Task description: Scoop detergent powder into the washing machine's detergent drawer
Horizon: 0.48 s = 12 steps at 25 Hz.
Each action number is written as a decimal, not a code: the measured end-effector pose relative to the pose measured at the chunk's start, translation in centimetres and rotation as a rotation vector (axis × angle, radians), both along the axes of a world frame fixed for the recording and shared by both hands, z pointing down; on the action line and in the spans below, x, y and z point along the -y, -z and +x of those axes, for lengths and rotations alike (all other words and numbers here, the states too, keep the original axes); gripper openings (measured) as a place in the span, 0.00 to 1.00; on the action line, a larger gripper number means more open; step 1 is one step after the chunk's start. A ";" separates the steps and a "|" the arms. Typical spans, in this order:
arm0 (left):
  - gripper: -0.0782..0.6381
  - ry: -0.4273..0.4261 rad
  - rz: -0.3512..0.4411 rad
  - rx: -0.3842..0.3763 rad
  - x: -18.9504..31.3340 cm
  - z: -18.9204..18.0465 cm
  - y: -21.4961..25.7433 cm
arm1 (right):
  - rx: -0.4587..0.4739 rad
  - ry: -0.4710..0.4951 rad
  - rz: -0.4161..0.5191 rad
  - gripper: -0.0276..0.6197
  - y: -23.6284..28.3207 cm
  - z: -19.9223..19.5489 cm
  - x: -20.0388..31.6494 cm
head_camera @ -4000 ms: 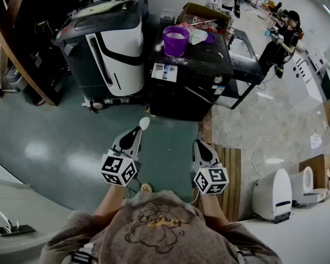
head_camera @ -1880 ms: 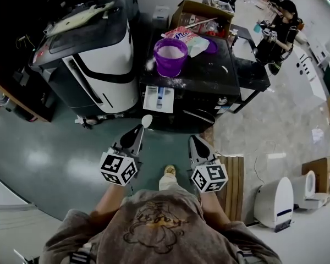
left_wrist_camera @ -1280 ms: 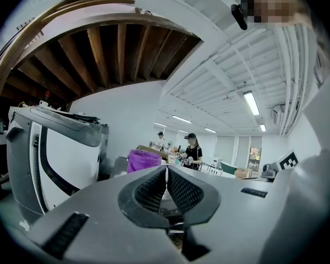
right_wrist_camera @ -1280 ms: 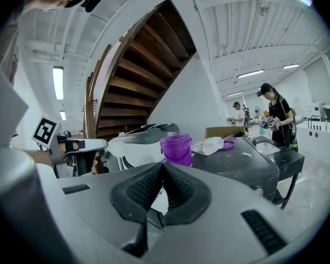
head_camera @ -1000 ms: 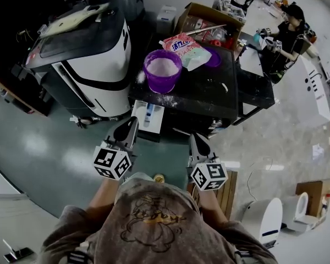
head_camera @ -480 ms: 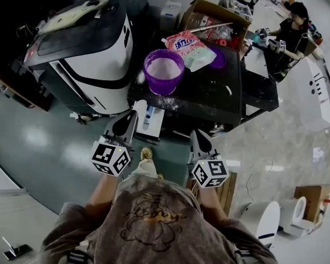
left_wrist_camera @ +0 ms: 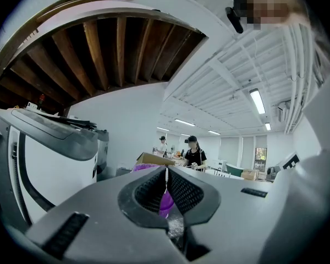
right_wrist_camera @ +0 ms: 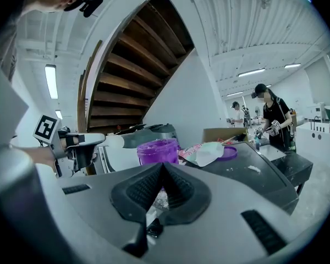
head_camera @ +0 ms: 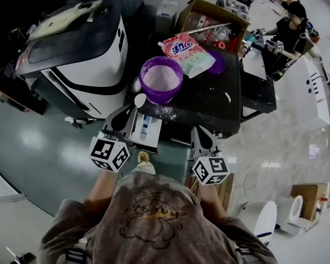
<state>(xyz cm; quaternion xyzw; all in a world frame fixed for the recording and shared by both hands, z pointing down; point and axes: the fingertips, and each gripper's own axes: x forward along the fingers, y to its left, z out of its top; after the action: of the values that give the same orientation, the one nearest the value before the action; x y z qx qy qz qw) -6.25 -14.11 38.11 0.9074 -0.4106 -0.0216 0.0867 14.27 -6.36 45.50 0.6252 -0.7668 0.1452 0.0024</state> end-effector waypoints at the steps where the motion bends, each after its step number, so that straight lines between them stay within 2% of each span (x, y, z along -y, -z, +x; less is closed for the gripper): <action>1: 0.14 -0.002 0.004 -0.003 0.8 0.1 0.2 | -0.001 -0.006 0.001 0.05 0.1 0.1 0.6; 12: 0.14 -0.076 0.014 0.015 8.8 1.7 0.4 | -0.013 -0.084 -0.001 0.05 0.8 1.0 6.8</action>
<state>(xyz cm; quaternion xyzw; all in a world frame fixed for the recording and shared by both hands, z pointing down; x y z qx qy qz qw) -4.60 -22.95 37.71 0.9231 -0.3762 -0.0142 0.0779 15.29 -13.15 44.69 0.6578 -0.7398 0.1415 0.0014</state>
